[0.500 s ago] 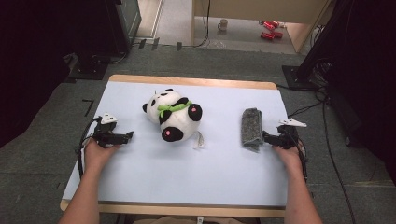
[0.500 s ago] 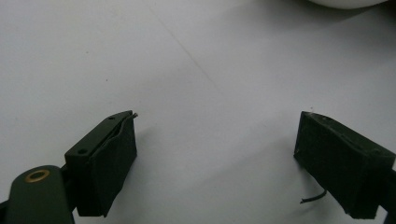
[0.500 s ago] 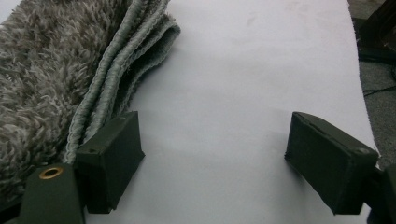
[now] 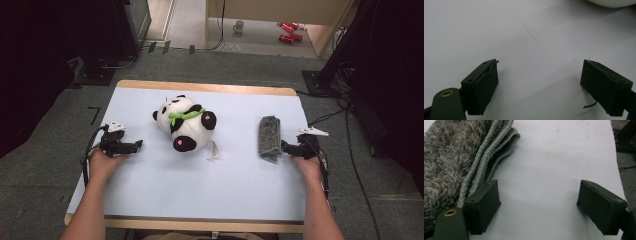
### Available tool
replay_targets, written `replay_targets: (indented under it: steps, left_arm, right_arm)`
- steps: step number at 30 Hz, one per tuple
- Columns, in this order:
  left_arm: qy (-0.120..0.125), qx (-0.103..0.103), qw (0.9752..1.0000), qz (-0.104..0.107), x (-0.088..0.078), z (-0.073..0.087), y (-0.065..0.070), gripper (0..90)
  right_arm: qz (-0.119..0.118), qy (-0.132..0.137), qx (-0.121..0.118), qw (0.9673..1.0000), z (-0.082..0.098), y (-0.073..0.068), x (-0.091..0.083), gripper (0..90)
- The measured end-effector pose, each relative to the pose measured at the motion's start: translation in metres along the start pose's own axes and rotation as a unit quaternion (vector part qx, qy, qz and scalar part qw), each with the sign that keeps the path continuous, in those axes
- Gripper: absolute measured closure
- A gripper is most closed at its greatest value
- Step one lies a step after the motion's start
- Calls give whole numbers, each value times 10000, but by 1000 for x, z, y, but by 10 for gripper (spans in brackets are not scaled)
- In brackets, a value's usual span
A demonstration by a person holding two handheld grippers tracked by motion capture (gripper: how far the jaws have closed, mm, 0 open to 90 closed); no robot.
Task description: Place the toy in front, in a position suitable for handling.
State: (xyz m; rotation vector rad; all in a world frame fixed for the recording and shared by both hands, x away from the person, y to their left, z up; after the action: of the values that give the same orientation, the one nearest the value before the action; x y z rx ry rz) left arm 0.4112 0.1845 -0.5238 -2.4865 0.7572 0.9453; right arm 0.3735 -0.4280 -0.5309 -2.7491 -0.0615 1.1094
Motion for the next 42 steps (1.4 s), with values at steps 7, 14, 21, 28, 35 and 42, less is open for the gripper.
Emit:
replay_targets:
  steps: [7, 14, 21, 28, 35, 42]
  left_arm:
    - [-46, -96, 9999, -68, 0, -2, -1, 175]
    - [22, -417, 9991, -19, -4, -2, -6, 249]
    - [208, -547, 9981, 213, -10, -12, -4, 254]
    - [393, -250, 9979, 446, -18, -31, 6, 255]
    - [524, -89, 9957, 763, -27, -51, 19, 254]
    - [689, 170, 9929, 951, -38, -71, 32, 294]
  right_arm:
    - [17, 1, -16, 10000, 0, 0, 0, 174]
    - [18, 3, -20, 10000, 0, 0, 0, 174]
    - [12, 9, -22, 10000, 0, -1, -1, 182]
    - [-147, -40, -105, 9998, 2, -4, -2, 178]
    - [-189, -60, -187, 9996, 3, -6, -2, 153]
    - [-169, -70, -183, 9997, 3, -6, -2, 148]
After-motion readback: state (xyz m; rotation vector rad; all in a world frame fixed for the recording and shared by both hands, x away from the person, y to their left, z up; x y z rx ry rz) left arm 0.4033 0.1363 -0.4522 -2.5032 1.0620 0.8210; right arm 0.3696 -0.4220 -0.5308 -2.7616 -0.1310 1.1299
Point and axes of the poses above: each handheld gripper's, and its own axes: x roughly forward along the jaws, z roughly out of its underside, y roughly to its right, the point moved 4 cm from there along x, roughly forward along the jaws, and after that the axes turned 12 degrees about x, right-handed, at the moved point
